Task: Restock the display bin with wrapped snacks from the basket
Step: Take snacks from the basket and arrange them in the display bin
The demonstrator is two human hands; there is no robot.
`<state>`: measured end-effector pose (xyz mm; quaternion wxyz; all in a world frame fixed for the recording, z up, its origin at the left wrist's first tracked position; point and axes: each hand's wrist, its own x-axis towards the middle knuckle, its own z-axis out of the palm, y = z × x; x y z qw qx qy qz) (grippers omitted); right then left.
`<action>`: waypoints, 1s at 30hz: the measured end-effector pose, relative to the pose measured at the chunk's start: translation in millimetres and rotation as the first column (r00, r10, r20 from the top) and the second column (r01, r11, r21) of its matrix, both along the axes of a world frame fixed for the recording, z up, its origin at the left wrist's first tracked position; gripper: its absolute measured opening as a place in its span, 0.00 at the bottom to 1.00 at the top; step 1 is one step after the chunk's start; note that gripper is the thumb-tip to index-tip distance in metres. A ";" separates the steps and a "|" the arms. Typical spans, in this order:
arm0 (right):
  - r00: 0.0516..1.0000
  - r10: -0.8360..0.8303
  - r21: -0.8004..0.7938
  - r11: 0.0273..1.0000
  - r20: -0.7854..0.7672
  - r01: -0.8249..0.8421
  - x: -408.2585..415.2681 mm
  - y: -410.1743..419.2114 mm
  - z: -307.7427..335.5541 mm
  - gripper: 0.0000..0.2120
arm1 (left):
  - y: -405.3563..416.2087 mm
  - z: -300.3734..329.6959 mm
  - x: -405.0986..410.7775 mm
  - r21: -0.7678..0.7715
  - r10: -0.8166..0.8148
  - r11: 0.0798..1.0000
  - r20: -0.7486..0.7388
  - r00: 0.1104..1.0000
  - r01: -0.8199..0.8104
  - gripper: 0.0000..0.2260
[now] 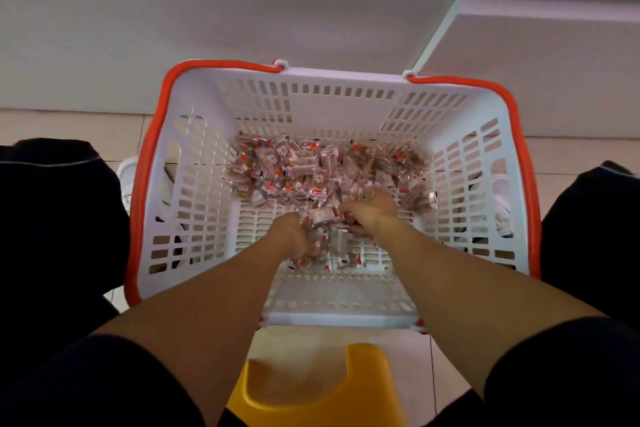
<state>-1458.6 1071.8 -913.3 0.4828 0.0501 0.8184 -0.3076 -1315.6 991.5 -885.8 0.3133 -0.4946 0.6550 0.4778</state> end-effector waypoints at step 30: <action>0.763 0.642 -0.329 0.739 0.080 -0.588 -38.3 -19.2 181.1 0.14 | -44.3 117.5 10.2 0.474 0.617 0.773 -0.411 0.671 -0.421 0.09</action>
